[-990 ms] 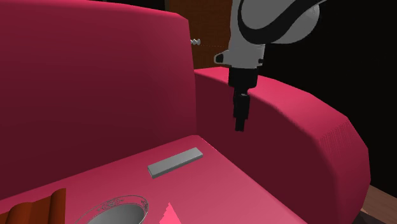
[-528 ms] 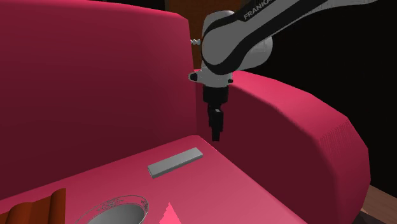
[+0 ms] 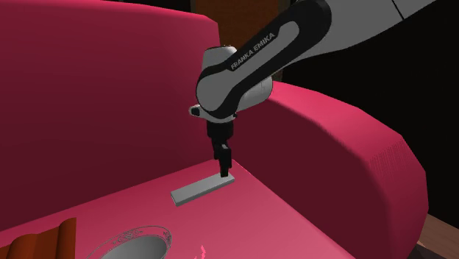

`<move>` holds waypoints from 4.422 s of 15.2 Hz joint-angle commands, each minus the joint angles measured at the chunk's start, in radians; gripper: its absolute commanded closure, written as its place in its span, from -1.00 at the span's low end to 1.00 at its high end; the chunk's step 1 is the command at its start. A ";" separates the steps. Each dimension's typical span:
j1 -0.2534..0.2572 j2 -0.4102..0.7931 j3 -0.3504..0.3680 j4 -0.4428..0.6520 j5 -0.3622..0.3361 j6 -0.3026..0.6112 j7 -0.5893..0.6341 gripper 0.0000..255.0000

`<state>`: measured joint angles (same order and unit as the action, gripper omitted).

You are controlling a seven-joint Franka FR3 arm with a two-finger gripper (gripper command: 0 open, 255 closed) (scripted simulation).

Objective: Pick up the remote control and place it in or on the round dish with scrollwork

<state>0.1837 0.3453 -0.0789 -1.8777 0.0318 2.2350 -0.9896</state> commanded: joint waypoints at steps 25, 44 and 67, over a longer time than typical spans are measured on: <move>0.013 0.234 0.034 0.142 -0.016 0.107 -0.073 1.00; 0.016 0.121 0.030 0.180 -0.021 -0.045 -0.072 1.00; 0.227 0.030 0.108 0.158 -0.068 -0.119 0.234 1.00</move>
<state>0.3943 0.3702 0.0232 -1.7223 -0.0327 2.1148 -0.7799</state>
